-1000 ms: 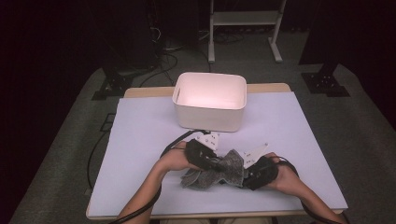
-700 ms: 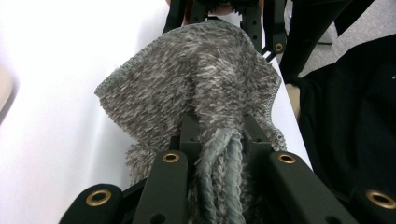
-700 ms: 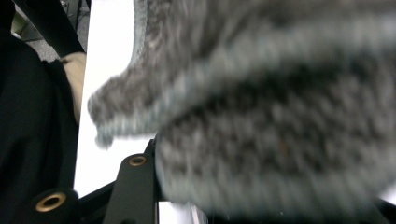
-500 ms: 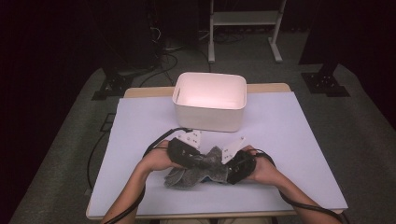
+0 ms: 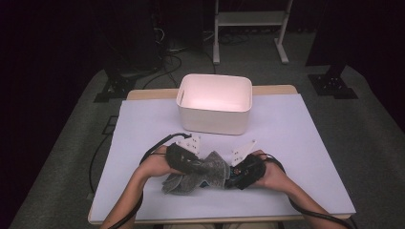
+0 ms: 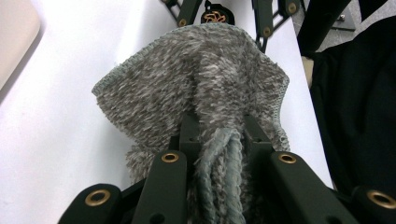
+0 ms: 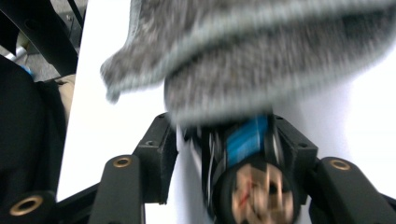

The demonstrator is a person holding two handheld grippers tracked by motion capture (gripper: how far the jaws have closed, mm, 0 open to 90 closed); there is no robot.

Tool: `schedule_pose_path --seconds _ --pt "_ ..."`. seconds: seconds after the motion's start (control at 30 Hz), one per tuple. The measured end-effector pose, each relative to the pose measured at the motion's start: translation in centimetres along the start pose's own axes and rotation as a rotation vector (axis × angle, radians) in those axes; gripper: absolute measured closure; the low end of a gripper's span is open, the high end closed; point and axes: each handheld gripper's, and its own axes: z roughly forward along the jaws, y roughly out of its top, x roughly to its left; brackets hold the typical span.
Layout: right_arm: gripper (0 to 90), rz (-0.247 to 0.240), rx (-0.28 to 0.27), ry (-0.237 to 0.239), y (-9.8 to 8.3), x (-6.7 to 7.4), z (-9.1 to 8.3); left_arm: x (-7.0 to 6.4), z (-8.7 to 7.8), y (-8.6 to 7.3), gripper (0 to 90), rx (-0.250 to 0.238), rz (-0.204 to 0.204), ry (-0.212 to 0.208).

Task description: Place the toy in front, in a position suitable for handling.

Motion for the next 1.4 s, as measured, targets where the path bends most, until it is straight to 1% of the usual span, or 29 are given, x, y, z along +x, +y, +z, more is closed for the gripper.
schedule_pose_path --seconds 0.13,0.2,0.23,0.27,0.3,0.37,0.47,0.53,0.57,0.67,0.7,0.83,0.87,0.9,0.97,1.03,1.1,1.17,1.27,1.33,1.4 --pt "52.0 0.042 -0.014 -0.008 -1.4 0.1 -0.7 -0.1 0.0 0.1 74.8 0.003 0.003 -0.002" --pt "52.9 0.04 -0.02 -0.021 -1.7 0.2 -0.8 -0.1 0.1 0.4 74.8 0.009 0.009 -0.005" --pt "53.4 0.03 -0.018 -0.025 -1.7 0.2 -0.8 -0.1 0.1 0.5 74.8 0.007 0.008 -0.007" --pt "56.8 0.027 -0.014 -0.029 -1.6 0.3 -0.8 -0.1 0.2 0.7 74.9 0.01 0.015 -0.008" --pt "56.8 0.021 -0.01 -0.041 -1.6 0.4 -0.8 -0.1 0.3 0.9 74.9 0.012 0.017 -0.01" --pt "57.2 0.007 -0.006 -0.042 -1.6 0.4 -0.8 0.0 0.6 1.4 74.8 0.013 0.029 -0.015" --pt "57.5 0.003 -0.01 -0.042 -1.6 0.4 -0.8 0.0 1.0 2.1 74.8 0.012 0.042 -0.021" --pt "57.6 0.005 -0.015 -0.043 -1.6 0.5 -0.8 0.0 1.5 2.8 74.8 0.017 0.054 -0.025" --pt "57.8 0.003 -0.013 -0.042 -1.6 0.5 -0.8 0.0 1.7 3.2 74.8 0.02 0.067 -0.024" --pt "58.4 -0.001 -0.015 -0.04 -1.5 0.6 -0.7 0.0 2.4 4.2 74.9 0.027 0.086 -0.037" --pt "58.5 -0.004 -0.016 -0.038 -1.5 0.5 -0.7 0.1 2.8 4.7 74.8 0.031 0.099 -0.04" --pt "59.0 -0.004 -0.023 -0.036 -1.4 0.6 -0.6 0.1 4.1 6.0 74.8 0.029 0.123 -0.067" --pt "59.0 -0.004 -0.024 -0.034 -1.5 0.6 -0.6 0.1 4.3 6.2 74.8 0.037 0.129 -0.07" --pt "59.1 -0.004 -0.026 -0.036 -1.5 0.6 -0.6 0.1 4.7 6.4 74.8 0.036 0.129 -0.083" --pt "59.1 0.006 -0.032 -0.029 -1.6 0.6 -0.6 0.2 4.9 6.5 74.4 0.031 0.131 -0.092" --pt "59.3 0.011 -0.035 -0.031 -1.7 0.6 -0.7 0.2 4.8 6.3 74.5 0.025 0.122 -0.092" --pt "59.6 0.011 -0.035 -0.03 -1.7 0.6 -0.7 0.2 4.5 6.1 74.6 0.035 0.129 -0.09" --pt "60.0 0.009 -0.035 -0.027 -1.7 0.6 -0.7 0.2 4.2 5.8 74.7 0.036 0.124 -0.081" --pt "60.6 0.005 -0.032 -0.029 -1.7 0.6 -0.7 0.3 3.7 5.2 74.6 0.03 0.116 -0.07" --pt "60.9 0.003 -0.029 -0.029 -1.7 0.7 -0.7 0.3 3.4 4.7 74.7 0.027 0.106 -0.071" --pt "61.3 0.001 -0.024 -0.024 -1.6 0.7 -0.7 0.3 2.9 4.1 74.6 0.018 0.09 -0.062"
